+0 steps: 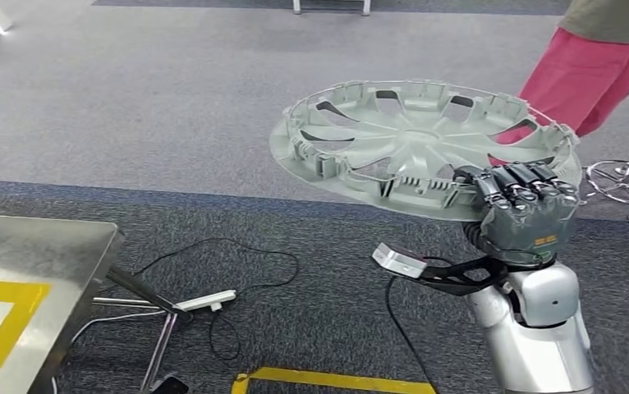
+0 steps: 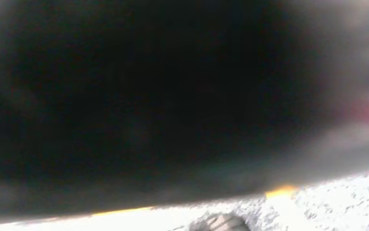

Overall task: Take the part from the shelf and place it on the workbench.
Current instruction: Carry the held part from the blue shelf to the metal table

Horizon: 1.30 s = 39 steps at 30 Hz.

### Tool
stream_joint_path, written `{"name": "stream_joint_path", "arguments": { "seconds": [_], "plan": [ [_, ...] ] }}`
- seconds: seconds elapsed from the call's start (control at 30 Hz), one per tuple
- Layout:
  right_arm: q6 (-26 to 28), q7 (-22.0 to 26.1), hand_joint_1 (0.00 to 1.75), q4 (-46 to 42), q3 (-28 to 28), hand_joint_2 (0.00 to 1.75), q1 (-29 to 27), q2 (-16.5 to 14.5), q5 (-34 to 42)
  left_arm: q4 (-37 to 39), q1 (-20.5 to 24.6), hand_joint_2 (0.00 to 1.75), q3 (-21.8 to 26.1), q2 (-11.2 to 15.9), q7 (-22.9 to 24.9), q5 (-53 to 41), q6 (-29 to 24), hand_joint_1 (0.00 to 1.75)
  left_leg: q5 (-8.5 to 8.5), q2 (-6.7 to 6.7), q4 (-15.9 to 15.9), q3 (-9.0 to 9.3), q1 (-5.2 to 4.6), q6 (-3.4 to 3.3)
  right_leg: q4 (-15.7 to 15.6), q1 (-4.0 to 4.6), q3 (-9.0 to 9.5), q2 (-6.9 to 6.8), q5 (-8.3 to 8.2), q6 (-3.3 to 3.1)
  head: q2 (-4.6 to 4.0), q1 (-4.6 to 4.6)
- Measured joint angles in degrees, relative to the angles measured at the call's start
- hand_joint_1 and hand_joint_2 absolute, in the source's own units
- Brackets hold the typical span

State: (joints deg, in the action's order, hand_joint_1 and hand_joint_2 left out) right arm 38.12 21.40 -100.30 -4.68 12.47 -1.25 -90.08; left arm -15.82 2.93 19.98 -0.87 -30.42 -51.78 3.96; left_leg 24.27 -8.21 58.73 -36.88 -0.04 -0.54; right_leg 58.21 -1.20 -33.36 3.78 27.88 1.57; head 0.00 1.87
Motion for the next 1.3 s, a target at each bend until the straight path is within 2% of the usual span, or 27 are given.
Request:
{"name": "stream_joint_path", "arguments": {
  "seconds": [0.07,0.1,0.13,0.2,0.23,0.27,0.33,0.4,0.47,0.5,0.53,0.57,0.63,0.7,0.73,0.77,0.8,0.87,0.93,0.97,1.0,1.07,1.13,1.2,1.23,1.27,1.3],
  "plan": [
    [0.0,0.0,1.75,0.0,0.0,1.75,0.1,-0.1,0.0,0.1,-0.1,0.00,0.0,0.0,0.0,0.0,0.0,0.00,1.56,3.23,2.4,-1.06,-0.16,0.56,-0.5,-0.04,0.60,-1.61,-0.12,-0.64,0.00,0.33],
    [0.0,0.0,1.75,0.0,0.0,1.75,0.2,-0.1,0.0,0.1,-0.1,0.00,-0.1,-0.1,0.0,0.0,0.0,0.00,3.12,5.43,5.3,-2.38,-0.16,0.78,-0.7,0.06,0.86,-2.50,-0.06,-0.89,0.00,0.49],
    [0.0,0.1,1.75,0.0,0.1,1.75,0.3,-0.2,0.0,0.1,0.1,0.00,-0.1,-0.1,0.0,0.0,0.0,0.00,4.78,6.83,8.9,-4.13,-0.03,0.99,-0.7,0.20,1.04,-3.40,0.07,-1.08,0.00,0.63],
    [0.0,0.3,1.75,0.0,0.1,1.75,0.3,-0.2,0.0,0.1,0.2,0.00,-0.3,-0.1,0.1,0.0,0.1,0.00,6.32,7.65,14.3,-6.89,0.26,1.24,-0.7,0.40,1.25,-5.19,0.36,-1.26,0.00,0.66],
    [0.0,0.4,1.75,0.0,0.1,1.75,0.3,-0.2,0.0,0.1,0.2,0.00,-0.4,-0.1,0.3,0.0,0.1,0.00,5.52,7.82,14.2,-6.85,0.34,1.28,-0.7,0.44,1.39,-6.03,0.52,-1.24,0.00,0.64],
    [0.0,0.5,1.75,0.0,0.1,1.75,0.3,-0.2,0.0,0.1,0.2,0.00,-0.4,-0.1,0.4,0.0,0.2,0.00,3.88,8.13,11.9,-5.70,0.36,1.25,-0.7,0.46,1.58,-6.80,0.69,-1.16,0.00,0.66],
    [0.0,0.5,1.75,0.0,0.1,1.75,0.4,-0.2,0.0,0.1,0.3,0.00,-0.5,-0.1,0.6,0.0,0.2,0.00,0.75,10.01,4.5,-1.80,0.02,0.96,-0.6,0.66,2.03,-8.16,1.14,-0.78,0.00,0.67],
    [0.0,0.4,1.75,0.0,0.1,1.75,0.6,-0.2,0.0,0.1,0.5,0.00,-0.5,0.0,0.8,0.1,0.3,0.00,0.05,11.46,0.4,0.30,-0.49,0.37,-0.6,0.98,2.31,-9.28,1.57,-0.25,0.00,0.63],
    [0.0,0.3,1.75,0.0,0.1,1.75,0.8,-0.2,0.0,0.1,0.6,0.00,-0.5,0.1,1.1,0.2,0.3,0.00,0.33,10.74,-0.1,0.36,-0.73,-0.34,-0.8,1.09,2.62,-10.42,1.88,0.30,0.00,0.62],
    [0.0,0.2,1.75,0.0,0.0,1.75,0.9,-0.2,0.0,0.1,0.5,0.00,-0.5,0.1,1.3,0.2,0.3,0.00,0.27,10.08,-0.3,0.47,-0.66,-0.65,-0.7,0.98,2.69,-10.36,2.19,0.63,0.00,0.62],
    [0.0,0.2,1.75,0.0,0.0,1.75,1.0,-0.2,0.0,0.1,0.5,0.00,-0.5,0.2,1.4,0.2,0.3,0.00,0.19,9.47,-0.5,0.62,-0.54,-1.01,0.0,0.86,2.40,-9.38,2.81,0.91,-0.01,0.53],
    [0.0,0.1,1.75,0.0,0.0,1.75,1.1,-0.2,0.0,0.1,0.5,0.00,-0.5,0.2,1.4,0.2,0.3,0.00,0.10,8.84,-0.7,0.78,-0.37,-1.35,1.9,0.74,1.45,-7.87,3.92,1.15,-0.01,0.37],
    [0.0,0.0,1.75,0.1,0.0,1.75,1.1,-0.2,0.0,0.1,0.7,0.00,-0.5,0.3,1.5,0.2,0.3,0.00,0.13,7.60,-0.8,0.89,-0.23,-1.83,9.2,0.60,-2.48,-4.71,7.13,1.34,-0.01,0.01],
    [0.0,0.0,1.75,0.1,0.0,1.75,1.1,-0.2,0.0,0.1,0.9,0.00,-0.6,0.3,1.5,0.2,0.4,0.00,0.21,6.09,-0.7,0.94,-0.29,-2.00,15.6,0.60,-6.38,-3.95,8.76,1.41,0.00,-0.10],
    [0.0,0.0,1.75,0.2,0.0,1.75,1.0,-0.2,0.0,0.1,0.9,0.00,-0.6,0.3,1.5,0.2,0.4,0.00,0.24,5.26,-0.7,1.00,-0.31,-2.01,15.9,0.60,-7.04,-3.86,7.94,1.38,0.00,-0.11],
    [0.0,-0.1,1.75,0.2,0.0,1.75,1.0,-0.2,0.0,0.1,0.9,0.00,-0.6,0.3,1.5,0.2,0.4,0.00,0.26,4.39,-0.7,1.09,-0.30,-1.98,13.9,0.57,-6.55,-3.67,6.03,1.30,0.00,-0.12],
    [0.0,-0.1,1.75,0.2,0.0,1.75,1.1,-0.2,0.0,0.1,0.9,0.00,-0.6,0.3,1.5,0.2,0.4,0.00,0.32,3.53,-0.6,1.19,-0.26,-1.89,10.1,0.49,-5.13,-3.05,3.51,1.19,0.00,-0.12],
    [0.0,-0.4,1.75,0.3,0.0,1.75,1.3,-0.2,0.0,0.1,0.9,0.00,-0.7,0.3,1.6,0.1,0.5,0.00,0.44,2.00,-0.3,1.08,-0.25,-1.47,2.9,0.17,-1.90,-0.52,0.33,0.94,0.00,-0.09],
    [0.0,-0.8,1.75,0.4,-0.1,1.75,1.5,-0.2,0.0,0.1,0.9,0.00,-0.8,0.4,1.7,0.1,0.6,0.00,0.30,0.65,-0.2,0.60,-0.09,-0.76,0.3,0.10,-0.46,0.77,0.12,0.62,0.00,-0.07],
    [0.0,-1.1,1.75,0.5,-0.1,1.75,1.5,-0.2,0.0,0.1,0.9,0.00,-0.9,0.6,1.8,0.1,0.6,0.00,0.16,-0.02,-0.3,0.40,0.04,-0.39,0.0,0.14,-0.22,0.27,0.14,0.38,0.00,-0.05],
    [0.0,-1.3,1.75,0.6,-0.3,1.75,1.6,-0.2,0.0,0.1,0.7,0.00,-0.9,0.7,1.9,0.1,0.7,0.00,0.18,0.00,-0.3,0.28,0.09,-0.07,-0.1,0.16,-0.09,-0.42,0.05,0.05,0.00,-0.07],
    [0.0,-1.8,1.75,0.8,-0.6,1.75,1.9,-0.2,0.0,0.2,0.6,0.00,-0.9,0.9,2.0,0.0,0.8,0.00,1.51,2.73,1.6,-0.60,-0.11,0.46,-0.6,0.08,0.34,-1.89,-0.07,-0.73,0.00,0.29],
    [0.0,-2.4,1.75,1.1,-0.9,1.75,2.1,-0.2,0.0,0.2,0.8,0.00,-1.0,1.0,2.1,0.0,0.9,0.00,4.66,6.40,7.7,-3.43,-0.14,0.92,-0.8,0.24,0.71,-3.54,0.07,-1.33,0.00,0.64],
    [0.0,-3.2,1.75,1.4,-1.2,1.75,2.3,-0.1,0.0,0.2,1.0,0.00,-1.0,1.1,2.3,0.0,1.0,0.00,6.98,7.52,14.3,-6.63,0.13,1.26,-0.8,0.42,0.95,-5.21,0.37,-1.57,0.00,0.69],
    [0.0,-3.6,1.75,1.6,-1.4,1.75,2.3,-0.1,0.0,0.2,0.9,0.00,-1.1,1.1,2.4,0.0,1.0,0.00,6.76,7.69,15.3,-7.15,0.25,1.37,-0.7,0.47,1.10,-6.00,0.54,-1.58,0.00,0.70],
    [0.0,-4.1,1.75,1.8,-1.7,1.75,2.3,0.0,0.0,0.2,0.9,0.00,-1.1,1.2,2.4,0.0,1.0,0.00,5.47,7.89,14.0,-6.50,0.32,1.40,-0.7,0.51,1.30,-6.73,0.73,-1.52,0.00,0.71],
    [0.0,-4.6,1.75,2.0,-2.0,1.75,2.3,0.1,0.0,0.2,0.8,0.00,-1.2,1.3,2.5,0.0,1.0,0.00,3.48,8.35,10.8,-4.83,0.33,1.32,-0.7,0.53,1.58,-7.45,0.95,-1.42,0.00,0.71]
  ]
}}
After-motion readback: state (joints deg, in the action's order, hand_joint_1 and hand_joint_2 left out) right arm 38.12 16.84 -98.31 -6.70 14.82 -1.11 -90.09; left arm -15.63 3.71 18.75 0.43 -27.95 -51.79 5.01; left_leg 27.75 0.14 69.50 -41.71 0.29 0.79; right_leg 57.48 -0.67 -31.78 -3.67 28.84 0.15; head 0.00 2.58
